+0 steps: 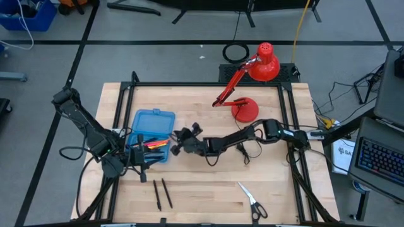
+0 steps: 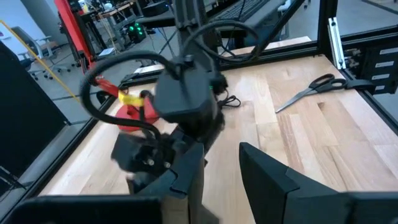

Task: Pick & place school supplies into a supply box
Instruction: Put the yellow pencil into the blue supply box

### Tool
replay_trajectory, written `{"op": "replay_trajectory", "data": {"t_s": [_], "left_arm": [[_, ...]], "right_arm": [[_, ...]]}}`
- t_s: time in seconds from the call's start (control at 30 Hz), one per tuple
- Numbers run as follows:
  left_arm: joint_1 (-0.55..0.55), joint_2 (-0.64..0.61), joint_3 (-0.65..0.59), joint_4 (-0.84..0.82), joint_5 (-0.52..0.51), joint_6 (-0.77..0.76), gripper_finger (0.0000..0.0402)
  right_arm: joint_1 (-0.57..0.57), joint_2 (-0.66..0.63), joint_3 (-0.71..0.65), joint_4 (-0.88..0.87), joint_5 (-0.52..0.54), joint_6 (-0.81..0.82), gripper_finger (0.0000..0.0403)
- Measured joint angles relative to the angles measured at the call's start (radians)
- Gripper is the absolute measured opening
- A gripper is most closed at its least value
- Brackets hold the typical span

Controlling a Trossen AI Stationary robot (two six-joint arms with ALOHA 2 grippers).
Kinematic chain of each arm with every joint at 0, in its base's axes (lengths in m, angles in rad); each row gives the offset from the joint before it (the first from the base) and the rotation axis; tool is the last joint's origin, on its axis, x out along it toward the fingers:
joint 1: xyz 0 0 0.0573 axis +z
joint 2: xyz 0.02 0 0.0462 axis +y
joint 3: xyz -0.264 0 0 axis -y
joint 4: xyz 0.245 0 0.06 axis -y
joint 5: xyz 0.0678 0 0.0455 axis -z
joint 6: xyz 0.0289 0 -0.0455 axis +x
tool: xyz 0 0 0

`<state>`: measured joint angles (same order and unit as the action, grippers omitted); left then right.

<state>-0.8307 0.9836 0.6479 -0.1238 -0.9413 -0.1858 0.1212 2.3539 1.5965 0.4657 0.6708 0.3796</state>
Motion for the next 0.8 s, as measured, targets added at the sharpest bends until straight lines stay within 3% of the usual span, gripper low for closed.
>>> {"op": "replay_trajectory", "data": {"t_s": [0.17,0.23,0.37,0.47,0.73,0.8], "left_arm": [[0.000,0.000,0.000,-0.006,0.000,-0.001,0.0106],[0.000,0.000,0.000,-0.006,0.000,-0.001,0.0106],[0.000,0.000,0.000,-0.005,0.000,-0.001,0.0106],[0.000,0.000,0.000,-0.006,0.000,-0.001,0.0106],[0.000,0.000,0.000,-0.009,0.001,-0.001,0.0106],[0.000,0.000,0.000,-0.010,0.001,-0.001,0.0106]], "right_arm": [[0.055,0.000,0.000,0.015,0.276,-0.090,0.0000],[0.045,0.000,0.000,-0.021,0.241,-0.054,0.0000],[-0.015,-0.006,0.000,-0.113,-0.057,0.156,0.0000],[-0.043,-0.006,0.000,-0.106,-0.217,0.131,0.0000],[0.002,-0.009,0.000,-0.063,-0.032,0.109,0.0000],[0.004,-0.009,0.000,-0.057,-0.047,0.123,0.0000]]}}
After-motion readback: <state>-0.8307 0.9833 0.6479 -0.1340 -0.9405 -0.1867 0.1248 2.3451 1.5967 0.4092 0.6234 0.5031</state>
